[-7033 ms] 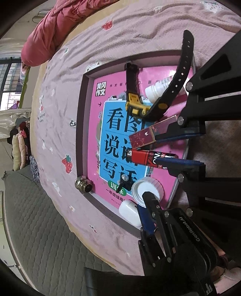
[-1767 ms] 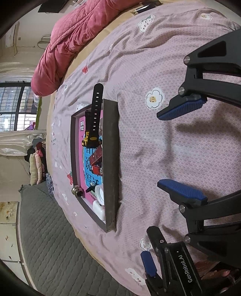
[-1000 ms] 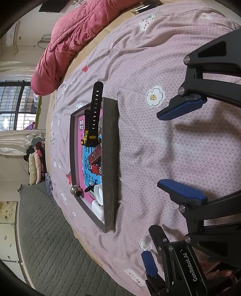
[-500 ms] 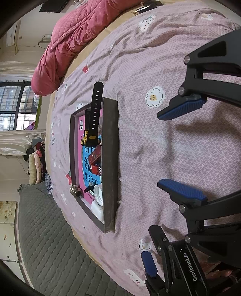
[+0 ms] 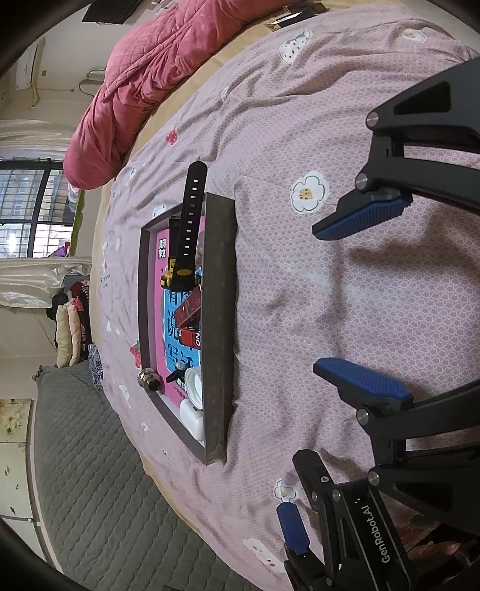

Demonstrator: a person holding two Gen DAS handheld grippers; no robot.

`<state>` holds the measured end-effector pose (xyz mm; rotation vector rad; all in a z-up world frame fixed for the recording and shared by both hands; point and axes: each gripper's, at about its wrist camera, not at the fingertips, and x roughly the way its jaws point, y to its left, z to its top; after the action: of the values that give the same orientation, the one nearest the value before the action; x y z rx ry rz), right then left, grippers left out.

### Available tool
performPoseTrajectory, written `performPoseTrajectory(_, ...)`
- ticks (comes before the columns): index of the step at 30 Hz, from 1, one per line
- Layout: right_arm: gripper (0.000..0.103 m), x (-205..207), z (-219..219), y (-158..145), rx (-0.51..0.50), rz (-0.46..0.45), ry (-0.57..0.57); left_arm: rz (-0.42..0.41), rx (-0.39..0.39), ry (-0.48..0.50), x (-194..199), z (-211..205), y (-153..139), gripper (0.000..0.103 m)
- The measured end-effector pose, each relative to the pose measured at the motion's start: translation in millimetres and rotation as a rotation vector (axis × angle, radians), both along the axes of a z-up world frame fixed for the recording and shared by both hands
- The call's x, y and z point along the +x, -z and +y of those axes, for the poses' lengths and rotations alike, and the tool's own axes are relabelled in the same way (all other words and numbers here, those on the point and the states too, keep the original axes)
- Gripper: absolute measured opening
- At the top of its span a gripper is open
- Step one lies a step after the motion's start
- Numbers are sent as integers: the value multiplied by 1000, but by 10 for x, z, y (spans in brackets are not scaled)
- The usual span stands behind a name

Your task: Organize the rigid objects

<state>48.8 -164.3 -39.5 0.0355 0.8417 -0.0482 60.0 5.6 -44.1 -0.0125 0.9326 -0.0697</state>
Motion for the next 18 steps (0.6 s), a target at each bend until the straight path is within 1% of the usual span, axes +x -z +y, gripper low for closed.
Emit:
performPoseTrajectory(9, 66, -1, 1, -3, -2, -3, 0, 10, 2, -1, 12, 2, 21, 76)
performPoseTrajectory(13, 66, -6, -5, -11, -6, -8, 0, 24, -9, 19, 46, -26, 30, 76)
performPoseTrajectory(18, 66, -4, -8, -12, -7, -7, 1, -2, 17, 32, 56, -68, -16, 76)
